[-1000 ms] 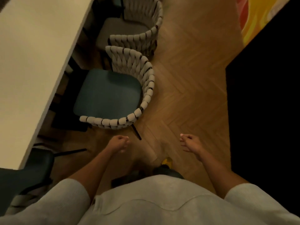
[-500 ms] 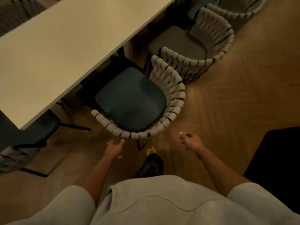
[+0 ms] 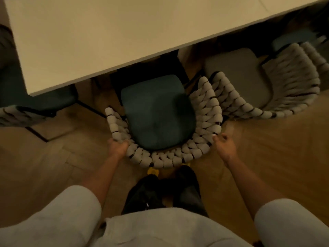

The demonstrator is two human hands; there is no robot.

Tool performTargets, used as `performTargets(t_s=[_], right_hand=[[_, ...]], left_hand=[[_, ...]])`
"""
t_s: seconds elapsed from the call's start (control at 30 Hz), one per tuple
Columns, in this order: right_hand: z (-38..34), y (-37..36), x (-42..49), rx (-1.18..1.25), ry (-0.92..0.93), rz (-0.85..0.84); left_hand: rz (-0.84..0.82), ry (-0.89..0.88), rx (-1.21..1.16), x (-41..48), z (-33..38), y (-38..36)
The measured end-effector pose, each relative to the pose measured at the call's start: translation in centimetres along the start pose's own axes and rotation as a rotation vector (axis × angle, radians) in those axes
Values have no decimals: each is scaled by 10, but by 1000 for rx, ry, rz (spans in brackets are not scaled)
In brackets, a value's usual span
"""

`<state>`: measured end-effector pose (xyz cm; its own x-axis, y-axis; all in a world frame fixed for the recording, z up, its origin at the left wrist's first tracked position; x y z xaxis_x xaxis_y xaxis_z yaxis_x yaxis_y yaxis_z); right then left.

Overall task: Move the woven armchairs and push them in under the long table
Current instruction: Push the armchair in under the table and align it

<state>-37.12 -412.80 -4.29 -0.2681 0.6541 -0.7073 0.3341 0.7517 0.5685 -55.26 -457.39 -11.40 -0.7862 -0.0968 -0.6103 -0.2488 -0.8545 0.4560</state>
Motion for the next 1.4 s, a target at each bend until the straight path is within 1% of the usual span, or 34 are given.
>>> performTargets(t_s=[0.1,0.2,0.37,0.5,0.57,0.7,0.8,1.07,1.2,1.27,1.4], right_hand=[[-25,7,50,-72,43,-15],[-46,12,106,-155,86,-8],[-66,0,162,-159,44,-64],[-73,-18,201,-129,10,-108],[-73,-23,214,-124,-2,-93],[-75,-28,217,-111,-1,-39],[-81,-29,212,-56,17,1],[-151,-45,165,-51,136,62],[-173,-66,160,-44,156,34],[-184,-78,163,-28,164,-20],[-194,-107,196,-40,93,-153]], left_hand=[[59,-1,-11,-4,4,-9],[151,38,-27,0,1,-24],[281,132,-28,15,-13,-35],[356,144,10,32,-16,-37],[381,156,28,41,-17,-36],[428,194,-40,54,-18,-31],[494,192,-117,50,-16,-23],[616,230,-234,42,-2,9],[644,225,-219,56,7,24],[613,184,-170,70,17,33],[517,130,-134,113,19,51]])
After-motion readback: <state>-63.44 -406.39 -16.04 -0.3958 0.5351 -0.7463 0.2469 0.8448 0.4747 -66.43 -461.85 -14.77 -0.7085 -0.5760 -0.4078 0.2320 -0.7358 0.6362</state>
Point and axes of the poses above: each hand's wrist, its own x-axis towards the middle knuckle, its own y-axis out of the back of the hand, z = x × y, the point moved 6 cm from there along x, towards the middle knuckle, and after that the axes turned 11 degrees about -y, right-handed, at the moved point
